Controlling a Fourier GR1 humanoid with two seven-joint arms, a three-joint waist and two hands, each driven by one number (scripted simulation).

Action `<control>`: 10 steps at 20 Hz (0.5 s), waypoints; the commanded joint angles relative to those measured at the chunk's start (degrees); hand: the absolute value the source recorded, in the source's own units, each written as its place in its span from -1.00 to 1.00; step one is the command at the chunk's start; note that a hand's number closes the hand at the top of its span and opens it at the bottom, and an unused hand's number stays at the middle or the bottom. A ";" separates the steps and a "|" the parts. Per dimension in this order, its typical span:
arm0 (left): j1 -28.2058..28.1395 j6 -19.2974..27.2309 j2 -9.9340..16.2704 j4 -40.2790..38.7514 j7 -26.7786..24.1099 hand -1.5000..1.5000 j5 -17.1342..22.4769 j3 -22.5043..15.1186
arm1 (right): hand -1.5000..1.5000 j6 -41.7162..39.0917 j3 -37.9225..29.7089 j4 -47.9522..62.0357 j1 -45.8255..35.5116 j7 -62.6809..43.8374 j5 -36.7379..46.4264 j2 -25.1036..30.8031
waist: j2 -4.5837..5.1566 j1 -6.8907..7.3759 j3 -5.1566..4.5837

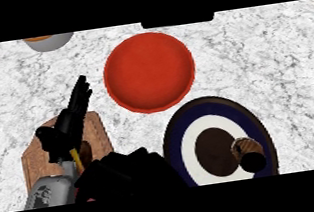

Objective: Pick the pear from the plate and place it in the bowl

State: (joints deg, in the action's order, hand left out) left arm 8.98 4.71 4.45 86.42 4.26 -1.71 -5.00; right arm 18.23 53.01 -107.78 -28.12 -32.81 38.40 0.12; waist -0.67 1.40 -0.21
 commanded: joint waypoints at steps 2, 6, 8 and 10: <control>1.87 -0.73 1.02 -1.25 -0.31 0.00 0.78 1.73 | 1.00 -0.09 -2.18 -1.77 -17.32 -19.77 0.39 -0.12 | 0.12 -0.23 -0.03; 0.31 0.18 -0.73 -0.37 -0.53 0.00 -0.19 -0.05 | 1.00 6.46 -3.30 5.76 -31.05 -28.40 -2.91 -0.12 | 0.31 0.51 0.02; 2.10 -0.15 -0.17 -0.43 1.14 0.00 -0.47 -0.04 | 1.00 4.49 -9.35 9.09 -37.48 -30.10 -5.90 -0.12 | 0.38 0.49 0.03; 1.24 -1.57 1.56 -0.24 1.18 0.00 0.88 1.69 | 1.00 4.19 -11.52 13.64 -41.76 -30.74 -7.06 -0.12 | 0.49 0.36 0.06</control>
State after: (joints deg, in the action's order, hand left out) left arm 9.58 4.09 4.81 86.59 4.76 -1.51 -4.54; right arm 21.21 45.47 -99.74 -59.91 -56.89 33.78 0.14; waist -0.36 1.88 -0.17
